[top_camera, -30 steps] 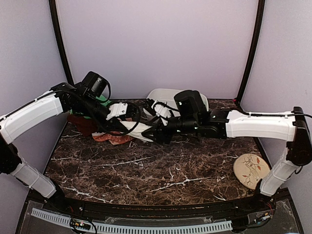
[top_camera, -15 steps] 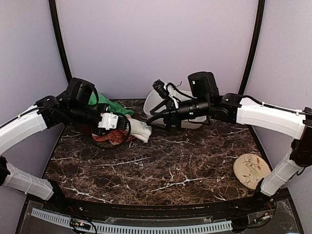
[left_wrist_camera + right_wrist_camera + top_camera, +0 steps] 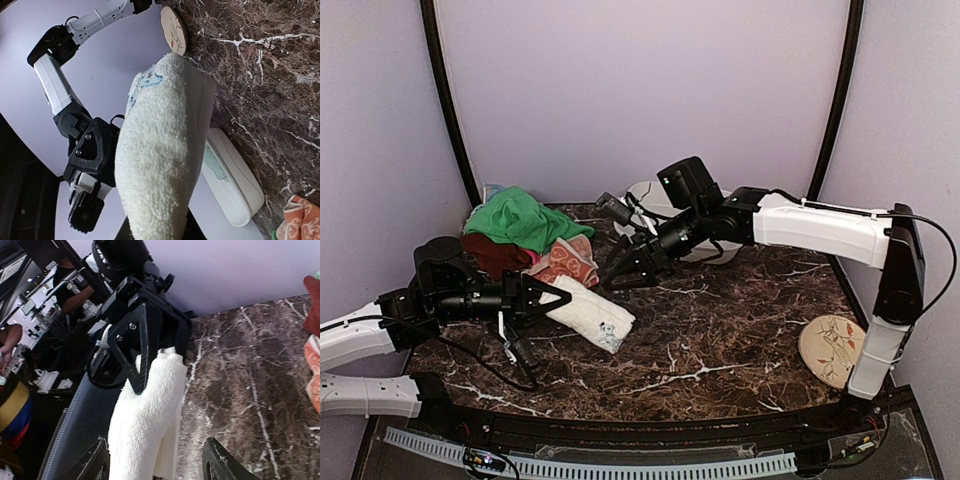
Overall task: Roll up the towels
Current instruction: Pass from the left arm to the right
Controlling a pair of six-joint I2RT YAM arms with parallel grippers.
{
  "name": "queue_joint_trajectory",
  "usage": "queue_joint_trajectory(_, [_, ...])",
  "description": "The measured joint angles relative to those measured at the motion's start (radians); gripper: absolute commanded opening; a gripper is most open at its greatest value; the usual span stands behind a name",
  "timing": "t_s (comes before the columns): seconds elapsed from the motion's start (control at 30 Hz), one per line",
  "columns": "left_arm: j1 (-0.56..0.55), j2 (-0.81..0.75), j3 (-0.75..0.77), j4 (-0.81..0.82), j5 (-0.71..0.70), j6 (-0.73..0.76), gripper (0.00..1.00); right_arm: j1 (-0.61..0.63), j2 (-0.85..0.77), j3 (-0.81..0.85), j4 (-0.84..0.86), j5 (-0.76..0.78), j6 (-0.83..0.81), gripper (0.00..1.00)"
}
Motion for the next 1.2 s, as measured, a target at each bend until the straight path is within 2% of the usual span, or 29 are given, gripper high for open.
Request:
queue_joint_trajectory(0.23, [0.000, 0.021, -0.013, 0.198, 0.091, 0.103, 0.00, 0.073, 0.003, -0.034, 0.034, -0.135, 0.076, 0.63])
queue_joint_trajectory(0.33, [-0.004, 0.026, -0.016, 0.221, 0.116, 0.113, 0.00, 0.084, 0.003, -0.034, 0.035, -0.159, 0.090, 0.62])
queue_joint_trajectory(0.5, [-0.004, 0.026, -0.020, 0.225, 0.121, 0.123, 0.00, 0.084, 0.003, -0.030, 0.013, -0.160, 0.087, 0.52])
queue_joint_trajectory(0.6, [-0.005, 0.023, -0.032, 0.225, 0.118, 0.124, 0.00, 0.084, 0.011, -0.015, -0.029, -0.152, 0.070, 0.51])
queue_joint_trajectory(0.77, [-0.006, 0.029, -0.044, 0.216, 0.101, 0.125, 0.00, 0.084, 0.040, 0.008, -0.081, -0.152, 0.055, 0.55])
queue_joint_trajectory(0.87, [-0.008, 0.041, -0.044, 0.216, 0.090, 0.125, 0.00, 0.087, 0.041, 0.012, -0.098, -0.145, 0.058, 0.61])
queue_joint_trajectory(0.93, [-0.009, 0.047, -0.044, 0.216, 0.087, 0.125, 0.00, 0.090, 0.041, 0.018, -0.115, -0.138, 0.056, 0.69])
queue_joint_trajectory(0.97, [-0.010, 0.048, -0.044, 0.217, 0.086, 0.125, 0.00, 0.090, 0.041, 0.019, -0.121, -0.137, 0.060, 0.68])
queue_joint_trajectory(1.1, [-0.011, 0.059, -0.044, 0.217, 0.080, 0.125, 0.00, 0.094, 0.042, 0.020, -0.127, -0.137, 0.064, 0.57])
queue_joint_trajectory(1.2, [-0.014, 0.064, -0.044, 0.219, 0.084, 0.124, 0.00, 0.096, 0.051, 0.019, -0.122, -0.138, 0.078, 0.40])
